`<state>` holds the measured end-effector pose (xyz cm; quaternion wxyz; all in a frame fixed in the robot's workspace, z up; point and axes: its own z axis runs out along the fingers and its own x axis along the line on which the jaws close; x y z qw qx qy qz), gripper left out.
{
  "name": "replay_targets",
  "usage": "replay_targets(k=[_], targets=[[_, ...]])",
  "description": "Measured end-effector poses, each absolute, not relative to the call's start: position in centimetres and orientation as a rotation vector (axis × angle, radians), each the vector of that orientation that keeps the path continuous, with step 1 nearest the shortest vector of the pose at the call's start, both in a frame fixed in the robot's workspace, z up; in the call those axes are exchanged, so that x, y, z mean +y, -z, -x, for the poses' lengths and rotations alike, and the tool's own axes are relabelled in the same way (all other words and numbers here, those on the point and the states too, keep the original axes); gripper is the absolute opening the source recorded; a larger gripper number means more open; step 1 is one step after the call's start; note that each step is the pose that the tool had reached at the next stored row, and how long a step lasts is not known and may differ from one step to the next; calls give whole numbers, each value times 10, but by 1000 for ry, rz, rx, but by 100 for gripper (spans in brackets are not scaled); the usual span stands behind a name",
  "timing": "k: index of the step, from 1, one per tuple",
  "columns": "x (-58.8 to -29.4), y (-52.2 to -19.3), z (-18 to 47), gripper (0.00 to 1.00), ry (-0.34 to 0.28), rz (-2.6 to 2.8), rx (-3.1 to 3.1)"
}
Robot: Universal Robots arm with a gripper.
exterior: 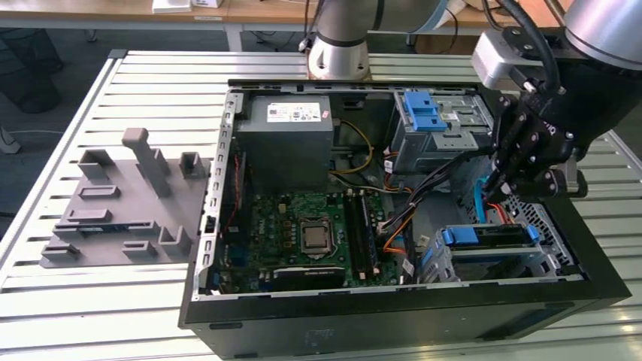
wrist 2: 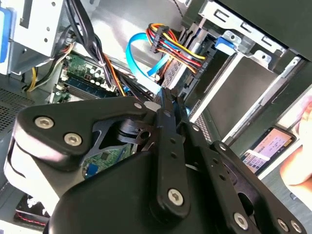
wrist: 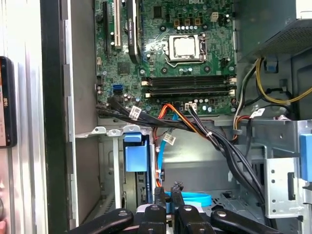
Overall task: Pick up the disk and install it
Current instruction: 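Insert the second disk wire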
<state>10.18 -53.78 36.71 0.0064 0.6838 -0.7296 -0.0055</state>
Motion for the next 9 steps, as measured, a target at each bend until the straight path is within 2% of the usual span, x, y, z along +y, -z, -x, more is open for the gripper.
replay_targets(k=[9], targets=[[-545, -353, -102, 16, 11, -2137, -2280]])
